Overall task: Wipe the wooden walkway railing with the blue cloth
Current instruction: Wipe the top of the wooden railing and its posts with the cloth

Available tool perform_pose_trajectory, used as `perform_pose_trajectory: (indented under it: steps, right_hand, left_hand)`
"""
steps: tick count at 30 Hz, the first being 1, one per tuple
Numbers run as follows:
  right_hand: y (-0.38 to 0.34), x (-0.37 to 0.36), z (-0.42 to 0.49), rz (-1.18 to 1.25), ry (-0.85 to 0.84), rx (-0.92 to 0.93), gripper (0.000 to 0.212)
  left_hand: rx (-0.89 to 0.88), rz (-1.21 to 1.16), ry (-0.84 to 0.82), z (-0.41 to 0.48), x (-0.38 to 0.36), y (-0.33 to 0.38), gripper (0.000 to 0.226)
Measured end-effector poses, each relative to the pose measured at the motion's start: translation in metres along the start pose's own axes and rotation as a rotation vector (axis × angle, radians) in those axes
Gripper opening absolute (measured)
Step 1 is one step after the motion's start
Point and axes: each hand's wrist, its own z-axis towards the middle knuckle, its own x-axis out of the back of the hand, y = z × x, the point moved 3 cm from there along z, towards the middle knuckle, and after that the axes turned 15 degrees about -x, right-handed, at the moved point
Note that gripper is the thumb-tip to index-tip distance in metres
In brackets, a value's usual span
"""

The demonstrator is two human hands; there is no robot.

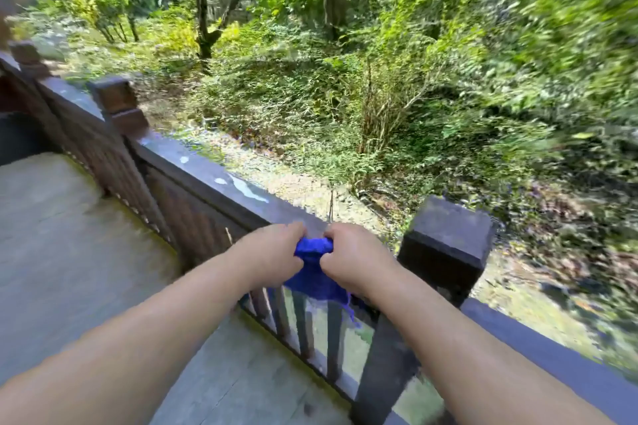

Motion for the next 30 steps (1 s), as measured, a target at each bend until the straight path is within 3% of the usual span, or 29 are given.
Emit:
perform_pose_trajectory:
  steps: [8, 14, 18, 24, 26, 30]
  right_hand:
    - [0.022, 0.053, 0.026, -0.095, 0.091, -0.007, 0.014]
    - [0.025, 0.098, 0.057, -0.162, 0.195, -0.097, 0.013]
    - [0.031, 0.105, 0.08, -0.188, 0.226, -0.203, 0.023]
    - [0.029, 0.078, 0.093, -0.369, 0.377, -0.335, 0.019]
    - [0.027, 0.055, 0.09, -0.478, 0.336, -0.353, 0.019]
    - [0.028, -0.013, 0.089, -0.485, 0.136, -0.485, 0.027]
  left_hand:
    - [-0.097, 0.033, 0.029, 0.105, 0.025, 0.017, 0.034]
    - [-0.209, 0.008, 0.034, 0.153, 0.057, 0.009, 0.025]
    - [-0.312, 0.082, 0.022, 0.18, 0.058, 0.004, 0.025]
    - [-0.566, 0.185, 0.142, 0.203, 0.015, -0.009, 0.03]
    - [-0.66, 0.205, 0.094, 0.196, -0.018, -0.013, 0.031]
    - [-0.787, 0.221, -0.263, 0.178, -0.089, -0.025, 0.039]
